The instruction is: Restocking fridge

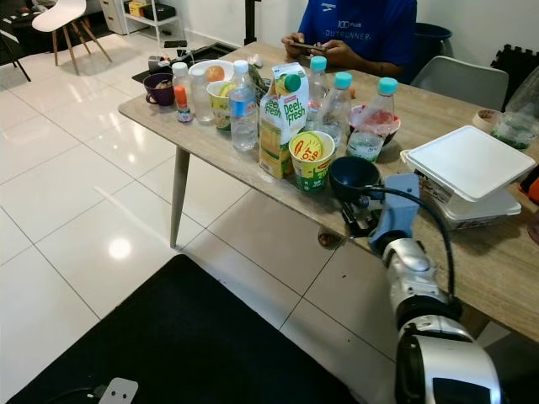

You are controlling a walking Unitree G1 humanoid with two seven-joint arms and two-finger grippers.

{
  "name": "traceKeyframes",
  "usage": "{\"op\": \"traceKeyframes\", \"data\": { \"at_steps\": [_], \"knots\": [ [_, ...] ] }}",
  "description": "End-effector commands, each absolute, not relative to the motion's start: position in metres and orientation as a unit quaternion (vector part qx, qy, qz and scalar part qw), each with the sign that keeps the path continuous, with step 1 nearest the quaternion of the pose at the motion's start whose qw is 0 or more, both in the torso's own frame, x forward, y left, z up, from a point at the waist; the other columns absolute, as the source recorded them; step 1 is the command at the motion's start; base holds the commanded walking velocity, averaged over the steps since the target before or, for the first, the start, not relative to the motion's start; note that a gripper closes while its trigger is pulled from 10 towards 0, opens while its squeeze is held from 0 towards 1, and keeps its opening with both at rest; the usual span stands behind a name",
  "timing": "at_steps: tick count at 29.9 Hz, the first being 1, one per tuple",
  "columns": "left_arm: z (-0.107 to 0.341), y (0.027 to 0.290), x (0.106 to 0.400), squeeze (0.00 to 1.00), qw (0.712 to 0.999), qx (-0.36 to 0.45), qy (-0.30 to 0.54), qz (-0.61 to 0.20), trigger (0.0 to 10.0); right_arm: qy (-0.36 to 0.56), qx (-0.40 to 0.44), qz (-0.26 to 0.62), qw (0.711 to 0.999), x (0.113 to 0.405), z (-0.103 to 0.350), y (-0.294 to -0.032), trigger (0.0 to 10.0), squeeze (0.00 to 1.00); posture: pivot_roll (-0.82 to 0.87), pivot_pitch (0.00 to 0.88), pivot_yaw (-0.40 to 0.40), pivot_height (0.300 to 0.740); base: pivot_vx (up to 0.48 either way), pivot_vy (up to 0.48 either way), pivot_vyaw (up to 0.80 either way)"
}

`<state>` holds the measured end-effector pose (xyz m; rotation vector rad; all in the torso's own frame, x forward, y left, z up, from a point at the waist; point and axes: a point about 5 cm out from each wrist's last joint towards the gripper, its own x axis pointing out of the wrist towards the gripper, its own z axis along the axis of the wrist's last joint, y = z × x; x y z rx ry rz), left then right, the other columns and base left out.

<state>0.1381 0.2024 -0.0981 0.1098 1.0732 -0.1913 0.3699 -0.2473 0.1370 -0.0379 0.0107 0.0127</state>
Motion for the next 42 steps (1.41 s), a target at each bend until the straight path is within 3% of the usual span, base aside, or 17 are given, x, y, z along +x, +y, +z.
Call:
{"op": "traceKeyframes", "data": {
  "at_steps": [1, 10, 27, 42],
  "knots": [
    [-0.104, 0.197, 0.124, 0.0, 0.838, 0.046, 0.534, -0.097, 10.0, 0.019, -0.008, -0.008, 1.0, 0.367, 0.13, -0.249, 10.0, 0.0, 0.03, 0.104, 0.011, 0.74, 0.0, 0.0, 0.0],
    [-0.105, 0.199, 0.119, 0.0, 0.836, 0.045, 0.539, -0.093, 10.0, 0.014, 0.0, -0.047, 0.999, 0.37, 0.132, -0.245, 10.0, 0.0, 0.04, 0.106, 0.012, 0.74, 0.0, 0.0, 0.0],
    [-0.105, 0.2, 0.119, 0.0, 0.836, 0.047, 0.538, -0.095, 10.0, -0.029, 0.04, -0.023, 0.999, 0.381, 0.146, -0.221, 10.0, 0.0, 0.05, 0.127, 0.021, 0.74, 0.0, 0.0, 0.0],
    [-0.11, 0.217, 0.087, 0.0, 0.82, 0.055, 0.563, -0.087, 10.0, -0.024, 0.032, -0.055, 0.998, 0.384, 0.152, -0.226, 10.0, 0.0, 0.11, 0.193, 0.043, 0.74, 0.0, 0.0, 0.0]
  ]
}}
